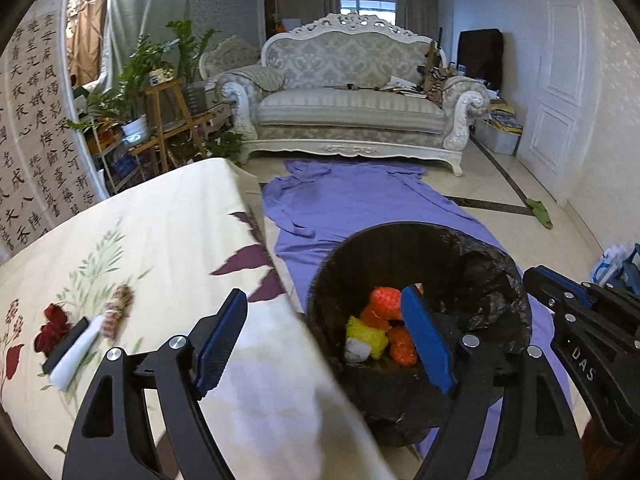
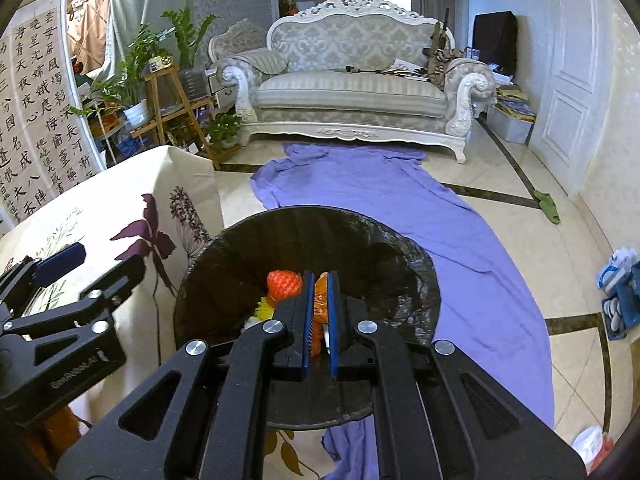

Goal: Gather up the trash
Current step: 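Carry the orange net and bag over the bin and open both grippers, then return to the bed and grasp the checkered ribbon bundle with the right gripper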

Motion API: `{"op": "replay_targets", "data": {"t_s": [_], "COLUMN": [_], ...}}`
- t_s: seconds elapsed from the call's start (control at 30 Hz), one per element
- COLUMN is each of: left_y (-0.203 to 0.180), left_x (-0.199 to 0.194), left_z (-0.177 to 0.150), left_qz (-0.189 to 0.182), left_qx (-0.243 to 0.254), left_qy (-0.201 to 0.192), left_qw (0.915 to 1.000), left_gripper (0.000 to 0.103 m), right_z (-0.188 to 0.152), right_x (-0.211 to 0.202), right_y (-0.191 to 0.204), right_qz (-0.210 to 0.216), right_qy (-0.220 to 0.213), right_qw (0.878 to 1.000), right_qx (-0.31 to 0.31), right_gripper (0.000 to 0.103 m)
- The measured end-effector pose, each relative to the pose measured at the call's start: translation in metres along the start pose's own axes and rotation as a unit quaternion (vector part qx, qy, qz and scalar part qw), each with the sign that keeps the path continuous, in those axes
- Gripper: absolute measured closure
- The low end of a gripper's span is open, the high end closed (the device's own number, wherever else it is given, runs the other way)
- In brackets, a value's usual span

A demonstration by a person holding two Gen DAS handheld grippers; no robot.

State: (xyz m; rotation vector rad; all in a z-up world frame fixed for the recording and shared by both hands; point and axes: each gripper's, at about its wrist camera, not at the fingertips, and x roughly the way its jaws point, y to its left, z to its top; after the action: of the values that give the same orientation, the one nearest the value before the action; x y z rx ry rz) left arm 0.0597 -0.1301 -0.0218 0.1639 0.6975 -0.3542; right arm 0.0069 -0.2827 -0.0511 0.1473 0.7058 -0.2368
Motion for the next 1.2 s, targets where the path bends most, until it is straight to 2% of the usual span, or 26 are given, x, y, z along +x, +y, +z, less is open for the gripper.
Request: {"op": "replay_targets", "data": {"t_s": [0.07, 0.13, 0.53, 0.9, 1.2], "left_y": [0.010, 0.020, 0.110, 0.194, 0.243], "left_x": [-0.006, -0.011, -0.042, -0.068, -0.077], "left_z": [-0.002, -0.004, -0.031, -0.060, -0.079], "left_qz": [0.009, 0.020, 0.097, 0.169, 0.201], "left_qx": [-0.004, -0.009, -0.070, -0.127, -0.162], "left_qy": [-0.003, -0.004, 0.008, 0.015, 0.025], "left_qw": [0.9999, 0.9997, 0.9927, 0.9772, 0.9658], "left_gripper": [0.026, 0.026, 0.026, 0.026, 0.026], "right_z": [0.002, 0.002, 0.004, 0.006, 0.011], "right_x": [-0.001, -0.003, -0.004, 0.000, 0.020], "right_y": [0.007, 0.017, 0.107, 0.198, 0.268], "right_qz": [0.006, 0.013, 0.081, 0.150, 0.176], "right_qy": [0.000, -0.003, 0.005, 0.016, 0.034], "right_qw": [1.000, 1.000, 0.994, 0.979, 0.970], "right_qx": [-0.005, -0.010, -0.075, -0.135, -0.166], "right_gripper": [0.094, 0.076, 0.075, 0.075, 0.074]}}
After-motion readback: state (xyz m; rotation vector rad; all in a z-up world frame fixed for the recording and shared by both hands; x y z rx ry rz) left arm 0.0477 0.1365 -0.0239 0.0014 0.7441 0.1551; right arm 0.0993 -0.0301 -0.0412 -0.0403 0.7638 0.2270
